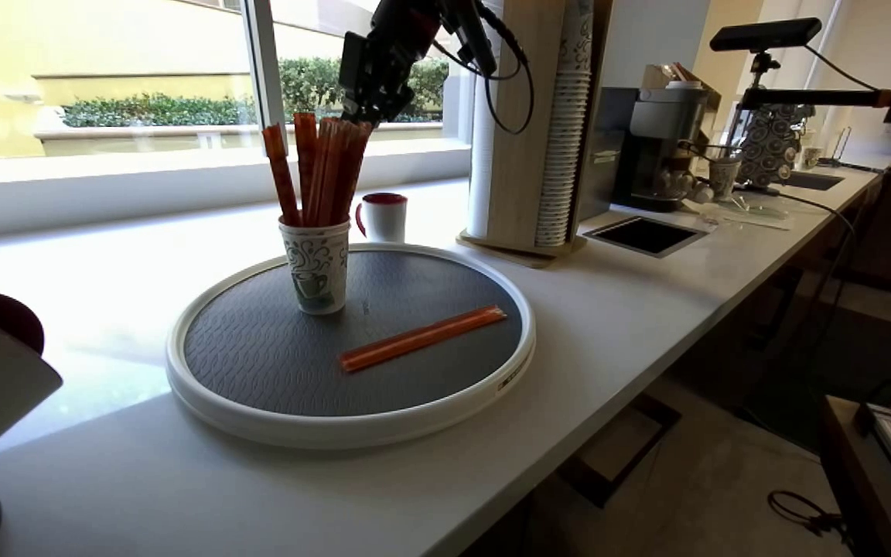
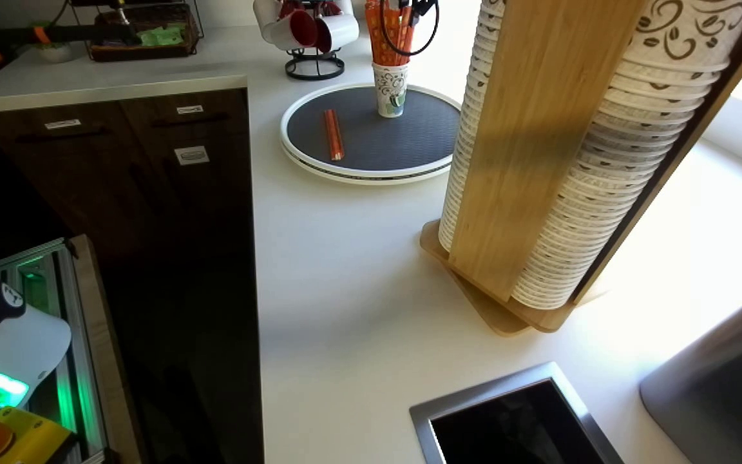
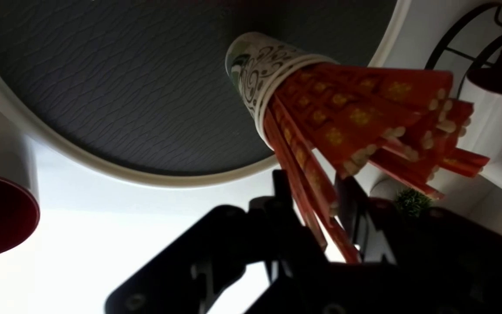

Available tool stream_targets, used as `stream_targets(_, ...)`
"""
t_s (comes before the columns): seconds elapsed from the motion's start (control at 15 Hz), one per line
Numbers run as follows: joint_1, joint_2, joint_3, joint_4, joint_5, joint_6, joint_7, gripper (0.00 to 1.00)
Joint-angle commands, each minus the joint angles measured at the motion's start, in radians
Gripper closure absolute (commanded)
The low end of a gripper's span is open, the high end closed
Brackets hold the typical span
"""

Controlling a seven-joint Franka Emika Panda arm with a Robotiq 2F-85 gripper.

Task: Remove one orange packet from the coffee cup and place it on the tray.

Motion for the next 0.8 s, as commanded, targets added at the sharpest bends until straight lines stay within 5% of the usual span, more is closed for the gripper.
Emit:
stream_targets(0.0,0.004,0.027,0.010,0.040,-0.026,-0.009,0.036,0.78)
stream_targets(0.47,0.012,0.046,0.021,0.073,-0.034,-0.013,0.042,0.86)
stream_targets(0.73,0.015,0.050,0.022,0.086,-0.045,-0.018,0.052,1.00)
